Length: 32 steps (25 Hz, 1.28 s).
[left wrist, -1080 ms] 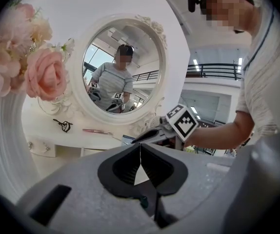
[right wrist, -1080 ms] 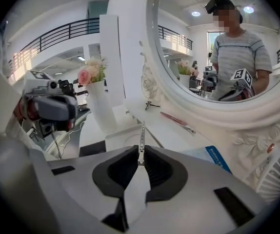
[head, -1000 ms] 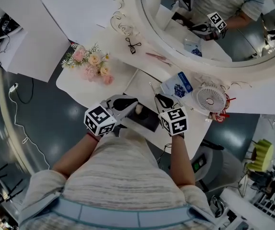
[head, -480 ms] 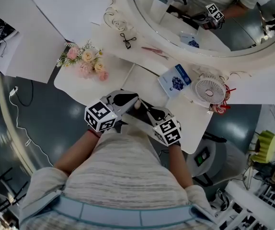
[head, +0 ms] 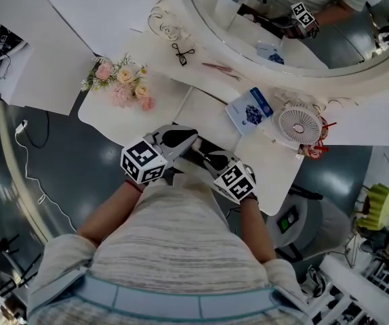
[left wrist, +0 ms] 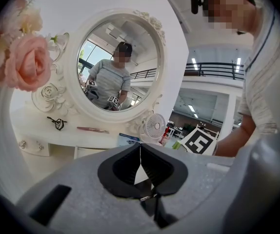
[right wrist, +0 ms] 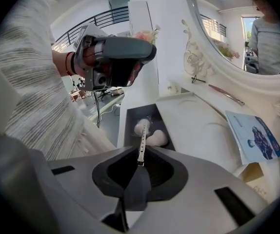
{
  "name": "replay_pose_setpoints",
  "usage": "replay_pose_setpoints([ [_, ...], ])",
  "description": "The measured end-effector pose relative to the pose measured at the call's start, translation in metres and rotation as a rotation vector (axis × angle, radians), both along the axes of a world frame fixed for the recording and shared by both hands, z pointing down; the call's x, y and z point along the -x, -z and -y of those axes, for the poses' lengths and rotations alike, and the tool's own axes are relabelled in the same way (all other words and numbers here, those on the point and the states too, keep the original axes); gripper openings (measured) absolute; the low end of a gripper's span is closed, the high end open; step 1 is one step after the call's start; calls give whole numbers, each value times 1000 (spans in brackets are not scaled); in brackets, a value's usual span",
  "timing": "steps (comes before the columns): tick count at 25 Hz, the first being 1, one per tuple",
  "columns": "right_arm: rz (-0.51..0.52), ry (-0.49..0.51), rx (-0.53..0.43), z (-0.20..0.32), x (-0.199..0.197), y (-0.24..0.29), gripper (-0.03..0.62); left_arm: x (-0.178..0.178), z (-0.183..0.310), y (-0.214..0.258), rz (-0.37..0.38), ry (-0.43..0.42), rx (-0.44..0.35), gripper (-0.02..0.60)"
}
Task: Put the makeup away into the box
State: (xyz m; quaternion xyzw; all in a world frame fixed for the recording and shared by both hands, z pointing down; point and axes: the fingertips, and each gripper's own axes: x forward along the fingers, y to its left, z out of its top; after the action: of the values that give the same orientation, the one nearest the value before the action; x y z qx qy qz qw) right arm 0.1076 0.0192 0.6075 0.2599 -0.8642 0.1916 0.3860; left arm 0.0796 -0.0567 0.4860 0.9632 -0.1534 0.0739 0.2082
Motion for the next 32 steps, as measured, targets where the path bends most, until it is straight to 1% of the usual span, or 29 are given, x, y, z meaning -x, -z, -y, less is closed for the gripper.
replay_pose_setpoints([
  [2, 3, 28, 28, -4, 3, -4, 50, 2, 0, 0, 2, 3, 0, 14],
  [3, 5, 36, 40, -5, 4, -5, 102, 2, 0, 0, 3, 3, 1, 14],
  [4, 7, 39, 47, -5, 5, -5, 123, 3, 0, 0, 3, 3, 1, 14],
  [8, -6, 35, 17, 2, -1, -2, 123, 5, 1, 0, 5, 4, 2, 14],
  [12, 6, 19, -12, 11, 0, 16, 123, 6, 1, -1, 4, 2, 4, 14],
  [22, 13, 20, -44, 39, -3, 50, 121, 11, 6, -3, 3, 12, 7, 14],
  [32, -36, 5, -133, 85, -16, 77, 121, 14, 9, -4, 2, 20, 10, 14],
])
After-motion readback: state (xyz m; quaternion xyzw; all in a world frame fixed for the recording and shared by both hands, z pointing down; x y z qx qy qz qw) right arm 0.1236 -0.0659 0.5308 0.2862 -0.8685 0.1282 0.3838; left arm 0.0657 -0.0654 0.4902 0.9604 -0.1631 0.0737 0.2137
